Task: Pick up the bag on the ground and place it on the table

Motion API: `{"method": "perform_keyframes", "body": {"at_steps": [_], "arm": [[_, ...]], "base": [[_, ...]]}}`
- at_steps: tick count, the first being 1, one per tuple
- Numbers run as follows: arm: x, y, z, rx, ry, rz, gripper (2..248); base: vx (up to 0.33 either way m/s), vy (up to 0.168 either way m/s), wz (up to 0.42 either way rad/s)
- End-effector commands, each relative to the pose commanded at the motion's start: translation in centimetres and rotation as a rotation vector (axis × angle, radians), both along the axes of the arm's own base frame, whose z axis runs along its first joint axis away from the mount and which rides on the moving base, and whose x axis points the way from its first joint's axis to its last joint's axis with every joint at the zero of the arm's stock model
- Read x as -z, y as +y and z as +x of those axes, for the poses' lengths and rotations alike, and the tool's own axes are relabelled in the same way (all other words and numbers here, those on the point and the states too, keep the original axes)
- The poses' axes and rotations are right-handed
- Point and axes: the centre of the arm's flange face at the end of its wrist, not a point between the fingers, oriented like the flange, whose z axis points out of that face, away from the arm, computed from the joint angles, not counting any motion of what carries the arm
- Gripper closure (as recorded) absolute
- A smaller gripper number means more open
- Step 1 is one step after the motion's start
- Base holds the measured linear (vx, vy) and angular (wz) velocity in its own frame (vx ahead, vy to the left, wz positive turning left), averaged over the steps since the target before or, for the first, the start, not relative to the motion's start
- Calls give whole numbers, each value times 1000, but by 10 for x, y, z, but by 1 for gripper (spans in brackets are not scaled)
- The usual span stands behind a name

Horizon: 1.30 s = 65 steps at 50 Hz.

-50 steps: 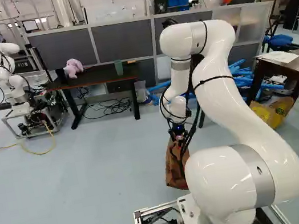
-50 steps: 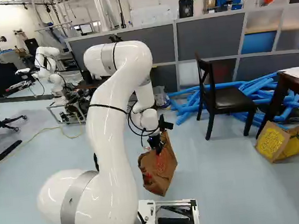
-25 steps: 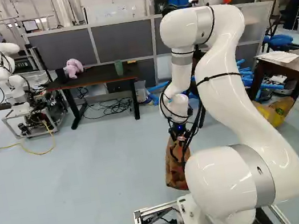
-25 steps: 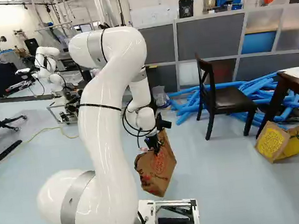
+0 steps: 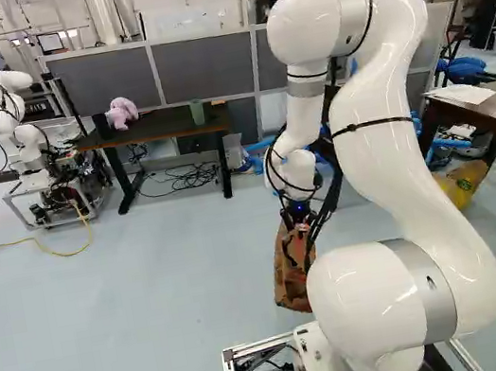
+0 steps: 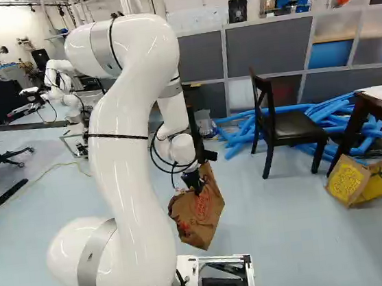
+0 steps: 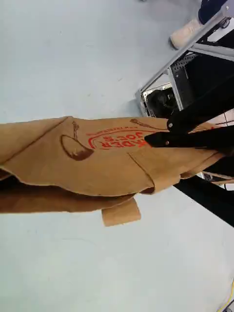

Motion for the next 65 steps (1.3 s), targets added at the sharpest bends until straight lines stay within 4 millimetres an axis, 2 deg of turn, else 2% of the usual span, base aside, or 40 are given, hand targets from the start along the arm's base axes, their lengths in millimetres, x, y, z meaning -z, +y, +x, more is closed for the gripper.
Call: {"method": "perform_keyframes", "body": {"at_steps": [26,65], "arm": [[-38,2,-6,-4,-46,-6,229],[-94,8,-12,-14,-20,-3,229]], "base": [[0,0,0],[0,0,0]]}}
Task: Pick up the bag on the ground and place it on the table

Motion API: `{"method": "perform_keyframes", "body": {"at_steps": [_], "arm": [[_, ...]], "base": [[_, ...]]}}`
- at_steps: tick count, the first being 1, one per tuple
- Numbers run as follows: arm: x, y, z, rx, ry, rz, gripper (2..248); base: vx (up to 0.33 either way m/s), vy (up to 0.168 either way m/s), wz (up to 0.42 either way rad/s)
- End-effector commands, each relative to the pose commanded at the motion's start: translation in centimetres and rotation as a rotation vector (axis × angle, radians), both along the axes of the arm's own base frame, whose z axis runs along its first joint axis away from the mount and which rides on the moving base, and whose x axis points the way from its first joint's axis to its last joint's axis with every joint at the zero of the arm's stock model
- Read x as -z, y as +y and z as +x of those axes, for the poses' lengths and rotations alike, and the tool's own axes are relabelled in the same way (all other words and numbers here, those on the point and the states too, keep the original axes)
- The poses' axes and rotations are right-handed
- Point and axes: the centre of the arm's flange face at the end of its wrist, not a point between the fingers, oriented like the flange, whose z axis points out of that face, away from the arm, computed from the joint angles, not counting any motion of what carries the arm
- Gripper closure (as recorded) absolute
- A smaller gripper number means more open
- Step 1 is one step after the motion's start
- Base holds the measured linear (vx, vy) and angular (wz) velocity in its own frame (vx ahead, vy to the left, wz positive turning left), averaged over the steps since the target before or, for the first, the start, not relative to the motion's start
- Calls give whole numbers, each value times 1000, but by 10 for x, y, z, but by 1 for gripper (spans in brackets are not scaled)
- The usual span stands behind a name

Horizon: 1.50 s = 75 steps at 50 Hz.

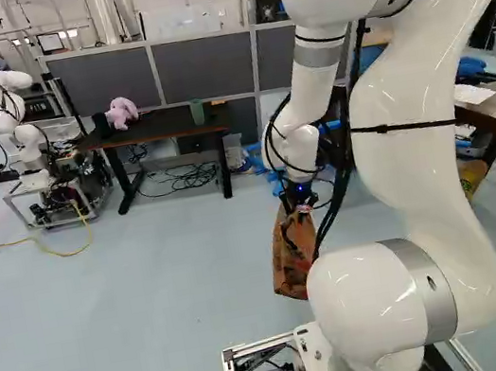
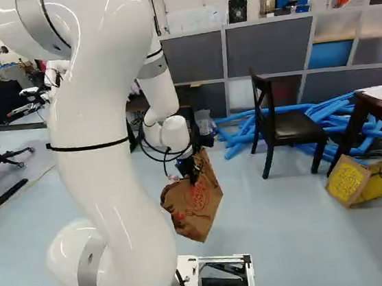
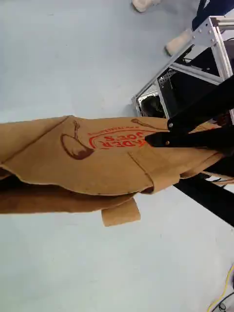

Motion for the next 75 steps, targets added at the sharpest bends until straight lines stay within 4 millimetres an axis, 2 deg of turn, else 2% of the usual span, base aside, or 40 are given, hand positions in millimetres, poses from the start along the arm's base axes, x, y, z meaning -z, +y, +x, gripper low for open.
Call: {"method": "perform_keyframes", "body": {"at_steps": [75], "arm": [[-111,12,-6,18,37,30,229]], "base": [[0,0,0]]}}
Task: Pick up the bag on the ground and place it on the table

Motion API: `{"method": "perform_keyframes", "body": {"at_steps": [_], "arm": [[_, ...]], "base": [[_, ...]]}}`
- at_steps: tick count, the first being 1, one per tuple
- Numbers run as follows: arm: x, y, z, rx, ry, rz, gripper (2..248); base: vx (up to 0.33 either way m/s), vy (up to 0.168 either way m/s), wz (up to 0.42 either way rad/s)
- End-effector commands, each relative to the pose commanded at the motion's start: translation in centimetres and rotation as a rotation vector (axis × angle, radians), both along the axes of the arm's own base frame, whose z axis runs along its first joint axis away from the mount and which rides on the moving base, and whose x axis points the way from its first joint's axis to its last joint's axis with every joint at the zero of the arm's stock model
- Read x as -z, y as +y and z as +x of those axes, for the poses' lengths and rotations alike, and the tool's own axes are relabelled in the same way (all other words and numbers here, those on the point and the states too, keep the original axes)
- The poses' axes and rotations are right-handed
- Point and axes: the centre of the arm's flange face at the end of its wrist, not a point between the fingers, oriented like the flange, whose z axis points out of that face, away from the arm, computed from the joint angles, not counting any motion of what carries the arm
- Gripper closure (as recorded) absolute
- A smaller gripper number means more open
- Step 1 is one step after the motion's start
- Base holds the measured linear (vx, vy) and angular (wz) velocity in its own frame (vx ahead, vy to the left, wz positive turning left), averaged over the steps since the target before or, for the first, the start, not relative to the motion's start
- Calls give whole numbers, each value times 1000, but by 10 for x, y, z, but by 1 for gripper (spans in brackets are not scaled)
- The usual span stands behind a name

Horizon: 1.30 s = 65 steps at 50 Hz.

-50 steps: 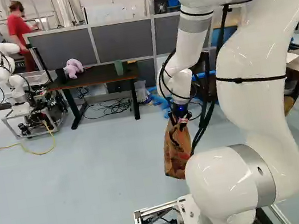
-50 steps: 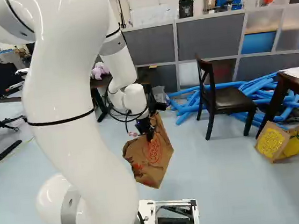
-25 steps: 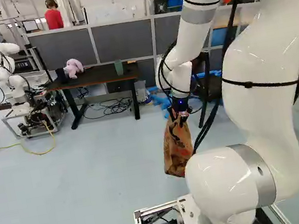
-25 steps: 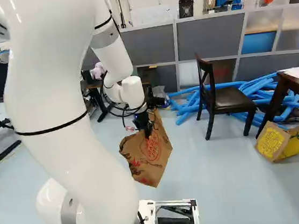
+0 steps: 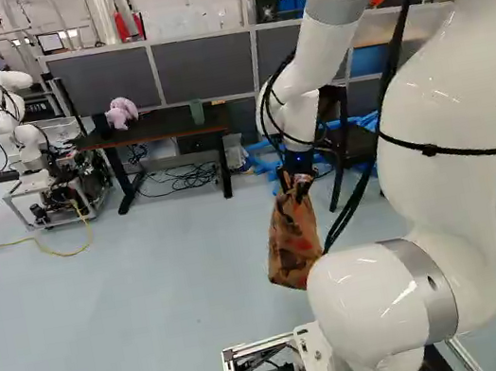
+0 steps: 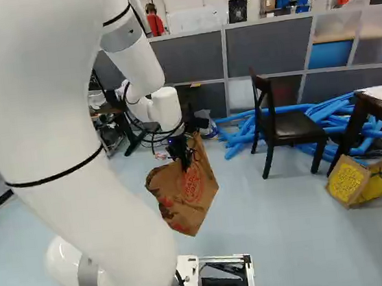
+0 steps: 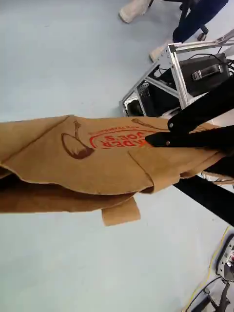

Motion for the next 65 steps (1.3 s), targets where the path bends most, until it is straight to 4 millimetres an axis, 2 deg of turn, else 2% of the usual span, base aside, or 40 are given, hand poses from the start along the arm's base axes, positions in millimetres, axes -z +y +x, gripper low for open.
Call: {"method": "perform_keyframes", "body": {"at_steps": [27,65], "arm": [[-41,6,-3,21,8,29,229],[-99,4,-6,-66,-46,-39,229]], "base": [[0,0,0],[0,0,0]]}}
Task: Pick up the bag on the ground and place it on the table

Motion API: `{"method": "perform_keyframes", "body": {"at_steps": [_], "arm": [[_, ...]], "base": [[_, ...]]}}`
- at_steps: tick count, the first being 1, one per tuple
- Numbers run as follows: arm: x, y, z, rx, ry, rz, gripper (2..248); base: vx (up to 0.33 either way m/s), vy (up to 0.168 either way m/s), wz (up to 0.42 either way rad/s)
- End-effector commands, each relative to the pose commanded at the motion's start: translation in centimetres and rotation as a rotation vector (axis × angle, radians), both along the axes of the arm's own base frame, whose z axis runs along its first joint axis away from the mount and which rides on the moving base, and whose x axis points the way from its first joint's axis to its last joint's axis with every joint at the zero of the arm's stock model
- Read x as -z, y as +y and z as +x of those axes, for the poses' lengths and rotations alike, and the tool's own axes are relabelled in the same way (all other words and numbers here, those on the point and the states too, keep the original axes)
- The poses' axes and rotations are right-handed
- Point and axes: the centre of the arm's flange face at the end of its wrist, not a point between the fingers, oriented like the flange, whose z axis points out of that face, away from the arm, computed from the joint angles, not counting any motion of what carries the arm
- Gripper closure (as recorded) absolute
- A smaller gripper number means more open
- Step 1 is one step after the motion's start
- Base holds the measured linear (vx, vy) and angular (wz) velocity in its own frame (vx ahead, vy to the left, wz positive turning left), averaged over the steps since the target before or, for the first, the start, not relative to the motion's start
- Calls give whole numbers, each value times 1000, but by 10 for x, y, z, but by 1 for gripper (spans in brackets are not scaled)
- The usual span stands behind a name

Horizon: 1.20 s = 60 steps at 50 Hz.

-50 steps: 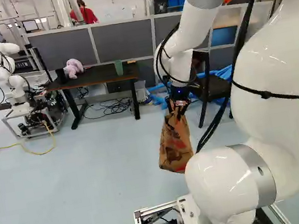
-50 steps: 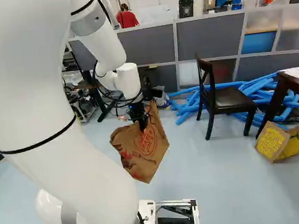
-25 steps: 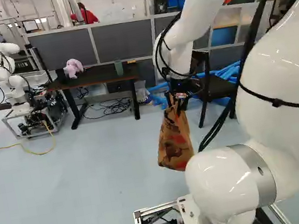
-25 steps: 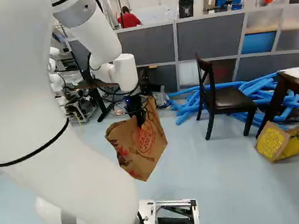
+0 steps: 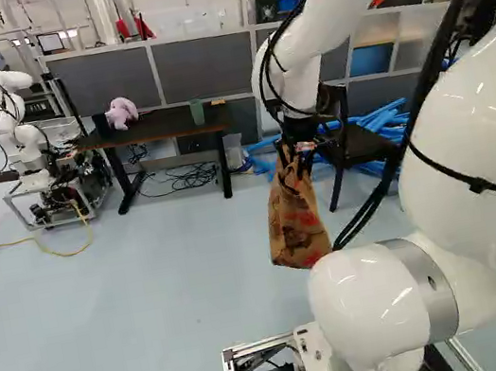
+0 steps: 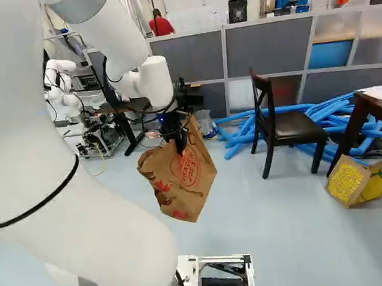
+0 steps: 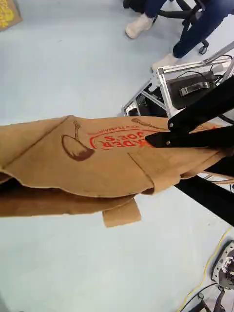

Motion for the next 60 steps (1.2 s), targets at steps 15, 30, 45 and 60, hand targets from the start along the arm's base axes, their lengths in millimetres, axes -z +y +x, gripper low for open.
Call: {"method": "perform_keyframes", "body": {"at_steps": [15,30,45,60], "arm": [[-22,2,-2,3,-10,5,229],[-44,5,-4,20,-18,28,229],[-66,7,-5,24,-32,39,229],[-88,8,-5,20,-50,39,229]], "base": [[0,0,0],[0,0,0],[0,0,0],[0,0,0]]}}
